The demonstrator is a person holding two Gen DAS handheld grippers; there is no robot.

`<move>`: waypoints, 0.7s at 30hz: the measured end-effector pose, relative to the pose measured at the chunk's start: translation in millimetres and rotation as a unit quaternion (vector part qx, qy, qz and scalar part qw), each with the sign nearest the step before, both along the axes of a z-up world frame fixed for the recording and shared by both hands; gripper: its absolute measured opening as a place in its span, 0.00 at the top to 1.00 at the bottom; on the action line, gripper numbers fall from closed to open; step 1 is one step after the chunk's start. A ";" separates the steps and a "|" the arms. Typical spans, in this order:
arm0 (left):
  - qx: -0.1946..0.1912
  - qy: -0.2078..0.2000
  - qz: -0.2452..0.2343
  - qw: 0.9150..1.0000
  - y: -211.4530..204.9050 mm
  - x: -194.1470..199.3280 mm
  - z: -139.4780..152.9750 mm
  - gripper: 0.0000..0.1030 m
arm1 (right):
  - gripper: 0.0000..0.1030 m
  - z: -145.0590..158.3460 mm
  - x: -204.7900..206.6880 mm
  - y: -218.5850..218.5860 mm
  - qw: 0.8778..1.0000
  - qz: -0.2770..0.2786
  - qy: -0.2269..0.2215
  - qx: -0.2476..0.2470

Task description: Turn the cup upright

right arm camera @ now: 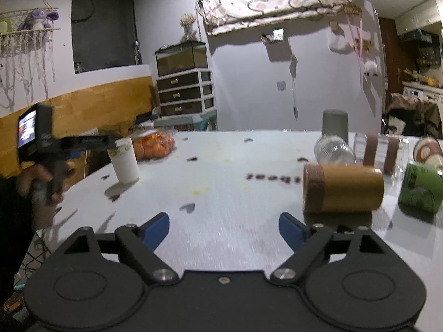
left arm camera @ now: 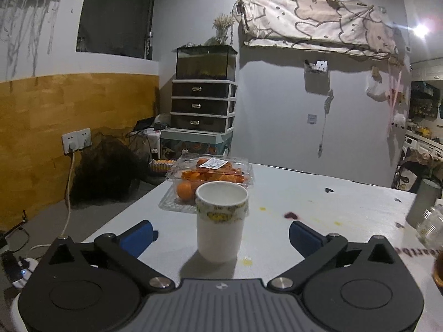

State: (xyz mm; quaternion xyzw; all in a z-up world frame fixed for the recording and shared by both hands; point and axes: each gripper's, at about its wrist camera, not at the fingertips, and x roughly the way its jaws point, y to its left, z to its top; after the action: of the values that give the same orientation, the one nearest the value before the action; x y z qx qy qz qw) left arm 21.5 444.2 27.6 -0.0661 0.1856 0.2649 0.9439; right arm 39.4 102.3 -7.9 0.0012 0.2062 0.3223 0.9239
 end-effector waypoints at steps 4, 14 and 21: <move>0.026 -0.012 -0.014 1.000 -28.4 -34.5 6.8 0.00 | 0.07 5.8 2.7 6.7 1.000 0.000 -0.020 -0.002; 0.027 0.000 -0.033 0.999 -78.1 -90.1 -0.7 0.00 | 0.01 9.6 8.7 21.9 0.999 0.020 -0.033 0.002; 0.019 0.011 -0.037 0.999 -91.0 -100.1 -11.2 0.00 | 0.00 5.9 11.3 25.0 0.999 0.018 -0.029 0.003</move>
State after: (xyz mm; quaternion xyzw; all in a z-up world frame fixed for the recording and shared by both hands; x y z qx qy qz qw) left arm -78.6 353.2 16.4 -0.0386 0.1931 0.2335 0.9522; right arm 50.8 127.3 -2.0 -0.0091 0.1788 0.3391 0.9236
